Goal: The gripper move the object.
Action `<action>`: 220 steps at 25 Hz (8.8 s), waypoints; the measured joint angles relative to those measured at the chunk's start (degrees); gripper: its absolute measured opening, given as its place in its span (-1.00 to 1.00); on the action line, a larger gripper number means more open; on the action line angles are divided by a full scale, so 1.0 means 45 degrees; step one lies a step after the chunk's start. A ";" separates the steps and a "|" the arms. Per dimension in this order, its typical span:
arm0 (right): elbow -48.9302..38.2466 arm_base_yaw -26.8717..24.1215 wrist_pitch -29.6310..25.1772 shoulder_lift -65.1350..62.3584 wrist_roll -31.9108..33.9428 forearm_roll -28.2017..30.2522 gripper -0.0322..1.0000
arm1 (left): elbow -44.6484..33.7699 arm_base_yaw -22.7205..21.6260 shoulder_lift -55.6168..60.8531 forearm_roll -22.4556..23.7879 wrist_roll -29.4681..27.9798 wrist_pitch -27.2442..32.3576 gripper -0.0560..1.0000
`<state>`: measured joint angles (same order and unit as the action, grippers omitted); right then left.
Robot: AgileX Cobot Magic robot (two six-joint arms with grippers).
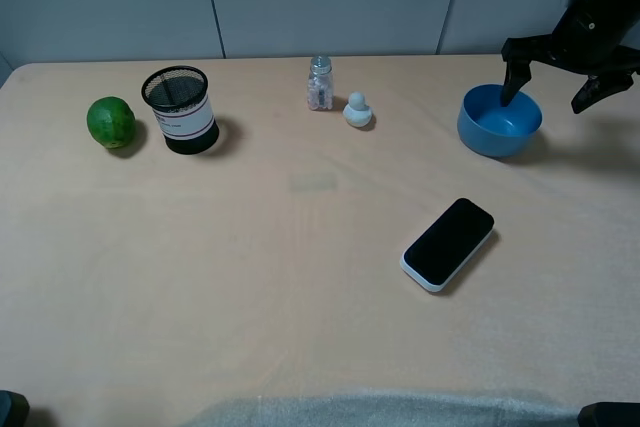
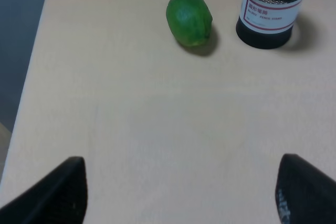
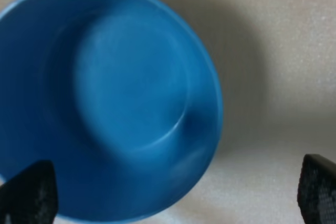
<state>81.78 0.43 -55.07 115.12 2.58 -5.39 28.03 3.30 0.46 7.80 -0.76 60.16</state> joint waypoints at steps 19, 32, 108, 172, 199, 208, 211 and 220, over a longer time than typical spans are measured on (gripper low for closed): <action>0.0000 0.0000 0.0465 0.1383 -0.0154 -0.0134 0.41 | 0.0000 0.0000 0.0000 0.0000 0.0000 0.0000 0.61; 0.0000 0.0000 0.0546 0.1835 -0.0179 -0.0169 0.41 | 0.0000 0.0000 0.0000 0.0000 0.0000 0.0000 0.61; 0.0030 0.0000 0.0213 0.1738 -0.0833 -0.0080 -0.96 | 0.0000 0.0000 0.0000 0.0000 0.0000 0.0000 0.61; -0.0004 0.7850 -0.2194 -0.4833 -0.0315 -0.0084 -0.96 | 0.0000 0.0000 0.0000 0.0000 0.0000 0.0000 0.61; -0.2310 0.7596 0.0586 -0.1484 -0.0819 0.1442 -0.96 | 0.0000 0.0000 0.0000 0.0000 0.0000 0.0000 0.61; -0.2510 0.7344 0.1206 -0.0858 -0.1303 0.1458 -0.96 | 0.0000 0.0000 0.0000 0.0000 0.0000 0.0000 0.61; -0.2510 0.7344 0.1306 -0.0597 -0.1466 0.1458 -0.96 | 0.0000 0.0000 0.0000 0.0000 0.0000 0.0000 0.61; -0.2510 0.7319 0.1420 0.0018 -0.1571 0.1487 -0.96 | 0.0000 0.0000 0.0000 0.0000 0.0000 0.0000 0.61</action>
<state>70.49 33.37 -48.68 115.20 -4.49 1.30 28.03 3.30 0.46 7.80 -0.76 60.16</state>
